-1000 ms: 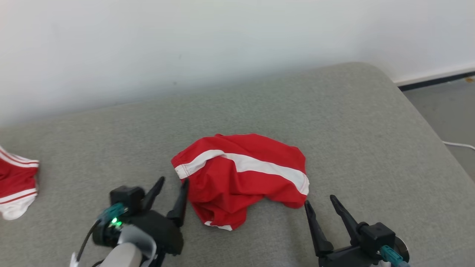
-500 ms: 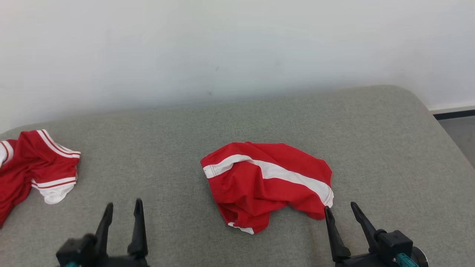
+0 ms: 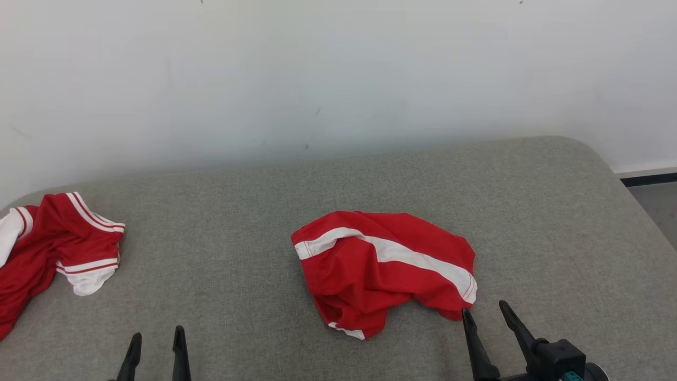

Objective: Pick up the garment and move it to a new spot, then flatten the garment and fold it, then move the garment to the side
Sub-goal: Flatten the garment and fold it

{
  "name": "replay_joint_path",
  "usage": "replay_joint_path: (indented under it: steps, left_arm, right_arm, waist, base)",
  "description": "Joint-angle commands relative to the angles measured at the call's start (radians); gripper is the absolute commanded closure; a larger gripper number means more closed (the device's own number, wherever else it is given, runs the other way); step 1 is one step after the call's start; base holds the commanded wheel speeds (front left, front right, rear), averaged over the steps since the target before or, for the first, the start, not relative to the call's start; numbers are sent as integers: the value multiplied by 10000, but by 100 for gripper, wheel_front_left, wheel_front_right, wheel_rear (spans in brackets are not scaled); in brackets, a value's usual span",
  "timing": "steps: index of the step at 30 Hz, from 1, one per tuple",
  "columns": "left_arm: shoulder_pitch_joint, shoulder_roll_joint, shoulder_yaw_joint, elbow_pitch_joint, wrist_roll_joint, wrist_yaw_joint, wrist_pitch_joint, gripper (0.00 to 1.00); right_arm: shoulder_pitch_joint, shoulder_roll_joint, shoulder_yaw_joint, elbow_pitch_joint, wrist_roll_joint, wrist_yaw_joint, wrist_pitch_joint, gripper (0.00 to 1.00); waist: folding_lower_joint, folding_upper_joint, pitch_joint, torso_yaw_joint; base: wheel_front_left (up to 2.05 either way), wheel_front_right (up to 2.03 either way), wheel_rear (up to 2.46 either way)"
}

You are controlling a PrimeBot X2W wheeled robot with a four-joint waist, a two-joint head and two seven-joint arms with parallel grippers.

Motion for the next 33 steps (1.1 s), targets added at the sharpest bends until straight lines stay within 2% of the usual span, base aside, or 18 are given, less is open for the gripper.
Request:
replay_joint_path:
  steps: [1, 15, 33]
  left_arm:
    - [161, -42, 113, -1, 153, -55, -8, 0]
    - [406, -321, 531, -109, 838, -345, -9, 0]
    - [325, -489, 534, -32, 930, -382, -9, 0]
  right_arm:
    - [80, -8, -10, -62, -40, -21, -7, 0]
    - [129, -9, -7, -125, -48, -21, 45, 0]
    - [24, -9, 70, -32, 59, -21, -12, 0]
  waist:
    - [1, 0, -20, -35]
    - [1, 0, -48, -16]
    - [1, 0, 41, -71]
  base:
    - [0, 0, 0]
    - [0, 0, 0]
    - [0, 0, 0]
